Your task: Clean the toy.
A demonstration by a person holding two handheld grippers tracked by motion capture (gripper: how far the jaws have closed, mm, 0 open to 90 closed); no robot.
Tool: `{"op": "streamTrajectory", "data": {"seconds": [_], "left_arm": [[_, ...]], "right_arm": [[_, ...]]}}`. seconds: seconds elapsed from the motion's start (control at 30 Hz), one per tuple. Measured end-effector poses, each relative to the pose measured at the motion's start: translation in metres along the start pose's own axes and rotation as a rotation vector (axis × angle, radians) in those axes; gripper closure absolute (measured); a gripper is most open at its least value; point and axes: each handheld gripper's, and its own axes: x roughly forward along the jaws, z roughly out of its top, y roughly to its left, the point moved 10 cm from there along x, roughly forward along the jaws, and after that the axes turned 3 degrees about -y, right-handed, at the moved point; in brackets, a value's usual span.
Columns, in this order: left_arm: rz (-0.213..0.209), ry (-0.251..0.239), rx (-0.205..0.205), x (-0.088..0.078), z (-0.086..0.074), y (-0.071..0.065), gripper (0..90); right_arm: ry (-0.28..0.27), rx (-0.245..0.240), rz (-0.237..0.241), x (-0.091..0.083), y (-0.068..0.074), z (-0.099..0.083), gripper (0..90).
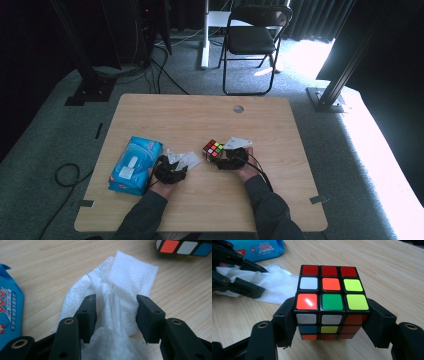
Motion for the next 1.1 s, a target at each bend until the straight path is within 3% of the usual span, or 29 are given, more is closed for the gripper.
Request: {"op": "streamTrajectory", "data": {"seconds": [0.23,0.33,0.63,0.83,1.1], "left_arm": [[0.004,0.006,0.002,-0.001,0.000,0.001,78.4],[0.006,-0.007,0.003,-0.005,0.003,0.003,82.7],[-0.031,-0.095,0.027,-0.023,0.031,-0.005,84.7],[-0.048,-0.123,0.065,-0.028,0.047,-0.012,84.8],[-0.059,-0.123,0.097,-0.027,0.055,-0.021,84.9]], "right_arm": [[0.000,-0.003,0.010,-0.001,0.004,0.001,34.1],[0.000,0.006,0.017,-0.002,0.006,0.000,34.1],[0.007,0.010,0.025,-0.001,0.007,-0.003,34.1],[0.004,0.010,0.034,-0.002,0.009,-0.002,34.1],[0.001,0.004,0.036,-0.002,0.012,-0.001,34.1]]}}
